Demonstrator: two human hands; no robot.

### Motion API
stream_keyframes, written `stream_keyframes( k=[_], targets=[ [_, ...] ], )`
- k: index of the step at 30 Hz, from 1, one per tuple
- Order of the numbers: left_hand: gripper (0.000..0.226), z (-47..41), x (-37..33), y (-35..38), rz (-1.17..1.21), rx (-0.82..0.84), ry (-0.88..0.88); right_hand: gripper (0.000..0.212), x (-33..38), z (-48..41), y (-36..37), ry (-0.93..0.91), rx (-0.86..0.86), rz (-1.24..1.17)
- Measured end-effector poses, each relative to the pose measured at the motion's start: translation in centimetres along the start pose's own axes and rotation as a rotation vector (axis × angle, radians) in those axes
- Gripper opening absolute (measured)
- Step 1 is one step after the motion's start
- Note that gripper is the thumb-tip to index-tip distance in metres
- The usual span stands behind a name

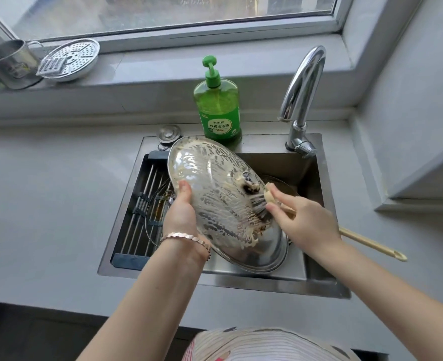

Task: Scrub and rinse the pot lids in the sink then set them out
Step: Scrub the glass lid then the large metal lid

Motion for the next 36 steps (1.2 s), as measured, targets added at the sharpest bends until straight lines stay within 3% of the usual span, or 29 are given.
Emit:
stream_keyframes(
  k=[3,5,9,13,15,18,23,28,33,36],
  targets=[
    [0.035,0.1,0.6,0.0,0.021,0.008,-0.049,0.044,-3.1,-1.4,-0.5,0.174,0.054,0.025],
    [0.035,0.3,1.2,0.1,0.018,0.000,-0.064,0.047,-3.1,-2.0,-0.3,0.188,0.098,0.088],
    [0.030,0.2,0.8,-0.3,0.065,-0.095,-0.045,0.048,0.8,-0.5,-0.2,0.016,0.095,0.123],
    [0.035,0.0,0.5,-0.3,0.075,-0.154,-0.057,0.051,6.3,4.5,2.3,-0.343,0.107,-0.018],
    [0.034,-0.1,0.5,-0.5,0.084,-0.171,-0.066,0.046,5.9,4.2,1.9,-0.357,0.065,-0.101],
    [0.031,-0.2,0.8,-0.8,0.107,-0.174,-0.072,0.038,2.6,2.1,0.0,-0.184,-0.027,-0.224],
    [0.037,-0.7,1.4,-1.0,0.177,-0.198,-0.085,0.042,8.3,6.2,1.0,-0.555,-0.196,-0.146],
    [0.030,-0.8,-0.1,-2.8,0.214,-0.242,-0.011,0.044,2.1,3.6,0.2,-0.316,-0.199,-0.215],
    [0.026,-0.7,-0.8,-3.0,0.204,-0.257,0.022,0.047,4.9,5.9,1.7,-0.601,-0.176,-0.208],
    [0.026,-0.6,-1.0,-3.5,0.195,-0.253,0.026,0.042,0.4,3.7,0.8,-0.404,-0.145,-0.248]
  ],
)
Point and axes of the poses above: each hand's wrist, its own z-axis away from the middle knuckle, its own y-axis out of the palm, x = y × z, the point moved 8 cm from there along -z, towards the middle knuckle, and after that the axes turned 15 degrees about x, right-handed, at the moved point
